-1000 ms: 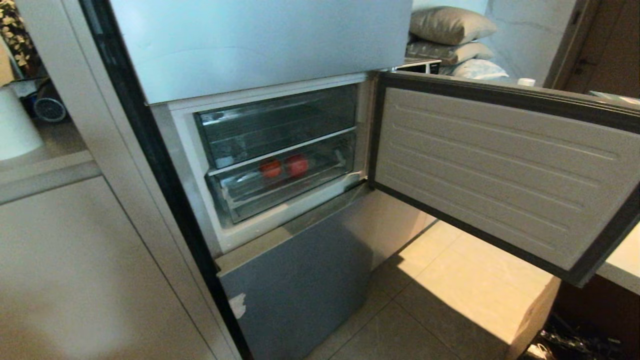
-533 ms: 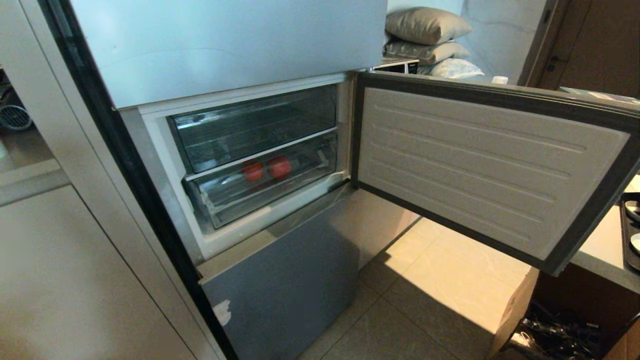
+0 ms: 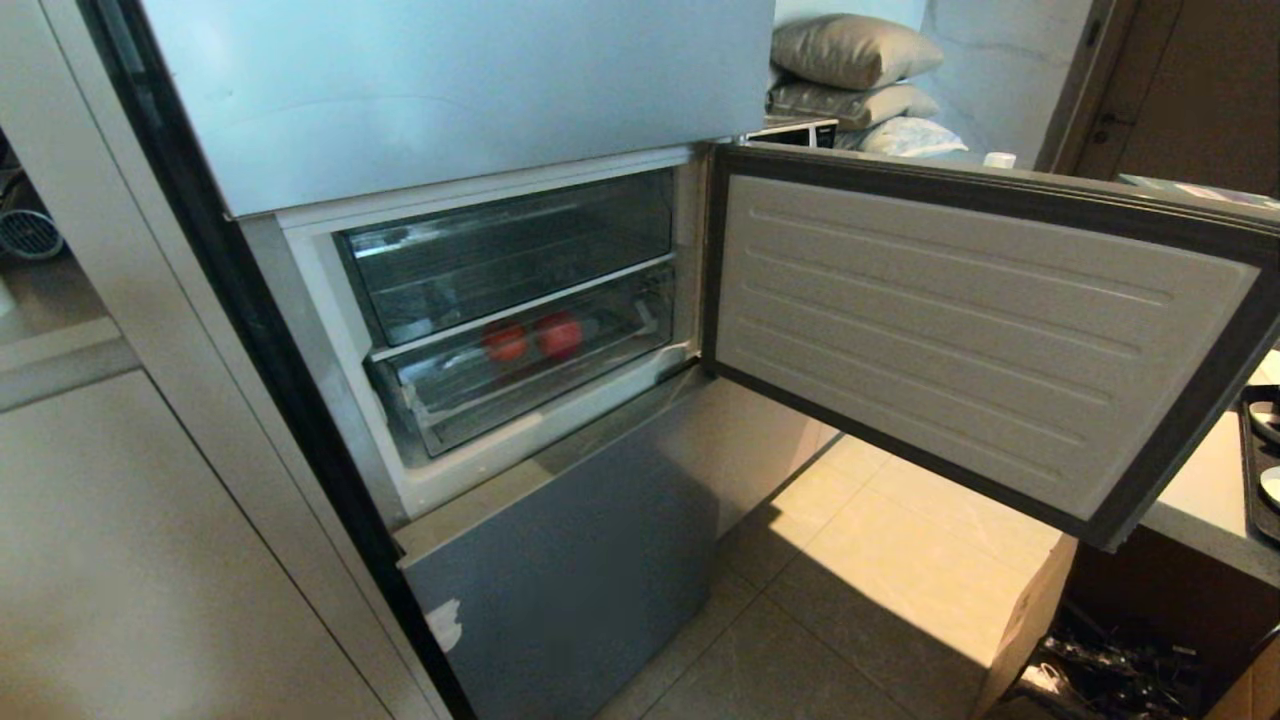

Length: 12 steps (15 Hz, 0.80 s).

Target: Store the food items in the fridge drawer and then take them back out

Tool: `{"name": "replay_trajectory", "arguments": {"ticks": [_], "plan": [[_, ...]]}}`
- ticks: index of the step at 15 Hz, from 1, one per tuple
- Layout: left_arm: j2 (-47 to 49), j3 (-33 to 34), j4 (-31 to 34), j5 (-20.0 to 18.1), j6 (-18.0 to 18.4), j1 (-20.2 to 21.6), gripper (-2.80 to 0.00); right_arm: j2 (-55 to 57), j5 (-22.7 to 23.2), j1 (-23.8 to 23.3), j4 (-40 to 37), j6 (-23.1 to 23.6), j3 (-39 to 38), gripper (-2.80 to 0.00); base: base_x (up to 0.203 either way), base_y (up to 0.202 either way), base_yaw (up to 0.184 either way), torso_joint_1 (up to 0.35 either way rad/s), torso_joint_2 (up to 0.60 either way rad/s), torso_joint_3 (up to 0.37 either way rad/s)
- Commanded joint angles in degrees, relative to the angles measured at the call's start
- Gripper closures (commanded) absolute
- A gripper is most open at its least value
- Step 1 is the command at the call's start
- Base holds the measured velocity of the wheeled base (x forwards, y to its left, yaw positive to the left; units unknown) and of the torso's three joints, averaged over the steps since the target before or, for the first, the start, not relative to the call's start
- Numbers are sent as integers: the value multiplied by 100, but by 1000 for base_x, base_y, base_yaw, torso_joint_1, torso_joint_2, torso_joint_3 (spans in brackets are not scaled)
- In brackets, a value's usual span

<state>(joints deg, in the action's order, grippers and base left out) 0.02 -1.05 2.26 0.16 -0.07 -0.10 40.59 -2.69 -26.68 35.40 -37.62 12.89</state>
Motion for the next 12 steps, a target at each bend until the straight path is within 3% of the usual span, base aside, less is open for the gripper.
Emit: {"name": "replay_trajectory", "arguments": {"ticks": [1, 7, 10, 12], "plan": [[-11, -1, -6, 2, -1, 1, 0, 1640, 324, -840, 790, -359, 308, 0, 0, 0, 0, 0, 0, 0], [-20, -1, 3, 2, -1, 1, 0, 4222, 804, -1383, 1885, -905, 1938, 0, 0, 0, 0, 0, 0, 0], [-20, -1, 3, 2, -1, 1, 0, 5053, 1368, -1491, 2027, -999, 2727, 0, 0, 0, 0, 0, 0, 0], [-15, -1, 3, 2, -1, 1, 0, 5516, 1505, -1501, 2033, -1033, 3182, 0, 0, 0, 0, 0, 0, 0]]}}
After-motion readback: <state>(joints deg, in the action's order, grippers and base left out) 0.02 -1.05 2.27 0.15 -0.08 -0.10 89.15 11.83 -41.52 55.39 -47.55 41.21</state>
